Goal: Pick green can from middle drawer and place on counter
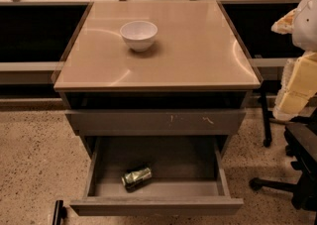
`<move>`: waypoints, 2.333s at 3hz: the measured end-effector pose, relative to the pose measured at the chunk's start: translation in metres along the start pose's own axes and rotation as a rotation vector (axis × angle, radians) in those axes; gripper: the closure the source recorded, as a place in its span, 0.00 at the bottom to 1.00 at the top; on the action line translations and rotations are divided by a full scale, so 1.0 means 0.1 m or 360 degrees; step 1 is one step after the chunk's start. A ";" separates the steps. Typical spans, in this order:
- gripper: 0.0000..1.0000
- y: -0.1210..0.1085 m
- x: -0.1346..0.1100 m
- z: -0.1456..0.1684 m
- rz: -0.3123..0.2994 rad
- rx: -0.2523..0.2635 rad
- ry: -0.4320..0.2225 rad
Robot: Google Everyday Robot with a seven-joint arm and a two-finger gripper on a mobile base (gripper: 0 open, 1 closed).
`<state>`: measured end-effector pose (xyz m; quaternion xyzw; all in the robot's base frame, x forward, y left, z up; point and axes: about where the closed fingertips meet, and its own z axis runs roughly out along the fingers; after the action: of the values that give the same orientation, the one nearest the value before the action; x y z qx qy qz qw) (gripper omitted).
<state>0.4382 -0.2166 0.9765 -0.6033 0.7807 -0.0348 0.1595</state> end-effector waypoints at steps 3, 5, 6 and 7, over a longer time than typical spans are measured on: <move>0.00 0.16 0.01 0.52 0.0017 -0.0029 -0.0170; 0.00 0.32 -0.08 1.46 0.0096 -0.0103 -0.0389; 0.00 0.43 -0.06 1.63 0.0163 -0.0092 -0.0496; 0.00 0.66 -0.18 2.26 0.0244 -0.0172 -0.0731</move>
Offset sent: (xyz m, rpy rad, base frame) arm 0.0053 -0.0011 -0.0249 0.0569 -0.0232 -0.0034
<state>0.4462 -0.1506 0.7503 -0.5421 0.7681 0.1572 0.3025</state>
